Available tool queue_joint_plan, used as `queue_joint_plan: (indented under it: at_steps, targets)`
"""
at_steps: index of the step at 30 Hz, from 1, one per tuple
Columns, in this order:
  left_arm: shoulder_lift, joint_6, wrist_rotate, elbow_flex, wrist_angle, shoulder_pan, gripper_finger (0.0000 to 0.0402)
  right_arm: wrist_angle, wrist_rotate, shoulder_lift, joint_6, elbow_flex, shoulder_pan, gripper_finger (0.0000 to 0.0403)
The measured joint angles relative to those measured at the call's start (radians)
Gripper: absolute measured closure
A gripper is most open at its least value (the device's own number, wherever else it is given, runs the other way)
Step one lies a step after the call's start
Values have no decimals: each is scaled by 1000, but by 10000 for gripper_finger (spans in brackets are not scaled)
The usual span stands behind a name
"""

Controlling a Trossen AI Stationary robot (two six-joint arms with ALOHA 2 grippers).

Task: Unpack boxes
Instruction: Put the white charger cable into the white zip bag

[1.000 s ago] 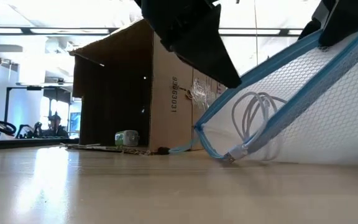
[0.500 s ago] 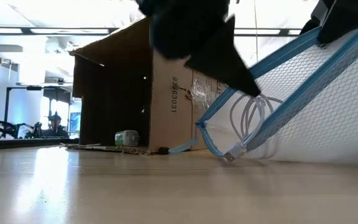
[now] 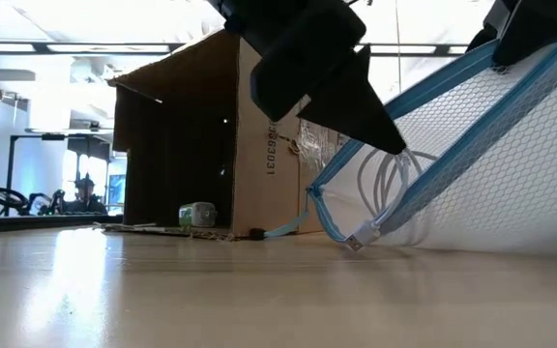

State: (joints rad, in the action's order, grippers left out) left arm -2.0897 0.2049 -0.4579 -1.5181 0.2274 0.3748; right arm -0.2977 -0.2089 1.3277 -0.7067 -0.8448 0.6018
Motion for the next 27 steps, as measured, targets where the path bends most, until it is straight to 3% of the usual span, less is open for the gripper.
queue_joint_plan:
  at_steps: [9,18,21,27]
  targets:
    - [-79,266,-57,0,-42,-2,242,1,1,0,-15,0,0,403]
    - [-77,284,-55,0,-25,-8,225,0,0,0,-12,0,0,403]
    - [-77,288,-51,0,16,-12,235,1,0,0,-16,0,0,403]
    - [-60,294,-157,-61,108,9,264,0,0,0,-17,0,0,403]
